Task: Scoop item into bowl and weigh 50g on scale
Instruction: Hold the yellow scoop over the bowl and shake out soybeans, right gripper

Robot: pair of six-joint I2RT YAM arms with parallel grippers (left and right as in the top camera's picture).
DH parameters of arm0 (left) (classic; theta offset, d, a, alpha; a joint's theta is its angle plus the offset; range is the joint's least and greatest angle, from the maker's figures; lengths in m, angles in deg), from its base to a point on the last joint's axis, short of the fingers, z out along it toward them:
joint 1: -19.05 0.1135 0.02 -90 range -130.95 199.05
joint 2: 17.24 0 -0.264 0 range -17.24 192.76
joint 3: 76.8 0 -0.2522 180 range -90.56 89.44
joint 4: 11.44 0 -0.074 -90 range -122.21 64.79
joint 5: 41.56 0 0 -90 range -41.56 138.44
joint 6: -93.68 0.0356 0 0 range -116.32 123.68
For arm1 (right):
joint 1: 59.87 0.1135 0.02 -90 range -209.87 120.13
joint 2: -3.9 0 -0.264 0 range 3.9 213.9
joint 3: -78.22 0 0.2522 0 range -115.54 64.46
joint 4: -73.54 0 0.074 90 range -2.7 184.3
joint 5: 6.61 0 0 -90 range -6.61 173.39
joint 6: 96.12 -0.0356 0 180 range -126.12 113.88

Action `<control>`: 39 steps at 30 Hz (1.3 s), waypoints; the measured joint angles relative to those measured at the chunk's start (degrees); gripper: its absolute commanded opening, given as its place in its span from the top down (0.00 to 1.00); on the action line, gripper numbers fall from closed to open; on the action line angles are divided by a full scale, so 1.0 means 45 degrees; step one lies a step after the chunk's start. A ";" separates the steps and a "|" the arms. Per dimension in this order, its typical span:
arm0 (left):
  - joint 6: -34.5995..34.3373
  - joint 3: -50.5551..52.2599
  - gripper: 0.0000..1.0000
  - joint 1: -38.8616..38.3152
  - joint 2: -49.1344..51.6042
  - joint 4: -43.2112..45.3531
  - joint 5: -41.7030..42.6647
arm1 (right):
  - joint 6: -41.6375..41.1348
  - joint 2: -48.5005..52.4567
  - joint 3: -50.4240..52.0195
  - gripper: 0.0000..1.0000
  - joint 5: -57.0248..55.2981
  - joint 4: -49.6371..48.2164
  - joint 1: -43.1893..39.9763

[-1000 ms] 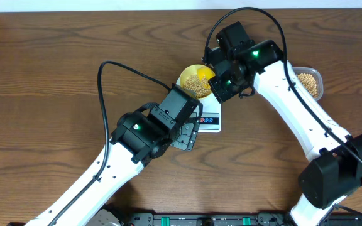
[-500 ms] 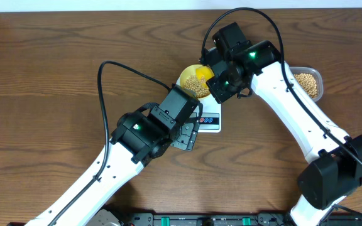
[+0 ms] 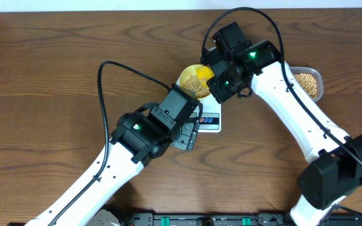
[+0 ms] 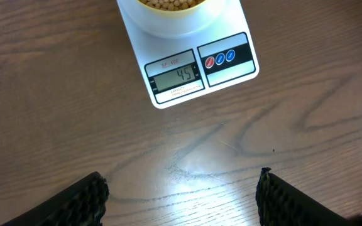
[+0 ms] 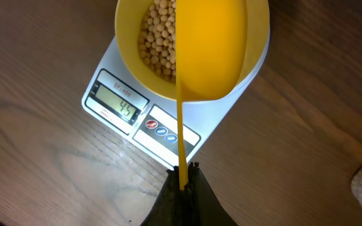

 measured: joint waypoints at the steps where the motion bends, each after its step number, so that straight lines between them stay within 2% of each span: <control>1: 0.0000 0.0000 0.22 0.0000 0.0000 0.0000 0.0000 | 0.0000 0.0000 0.0000 0.99 -0.0005 0.0000 0.0005; 39: 0.0000 0.0000 0.22 0.0000 0.0000 0.0000 0.0000 | 0.0092 0.0000 0.0000 0.99 -0.0559 0.0053 0.0301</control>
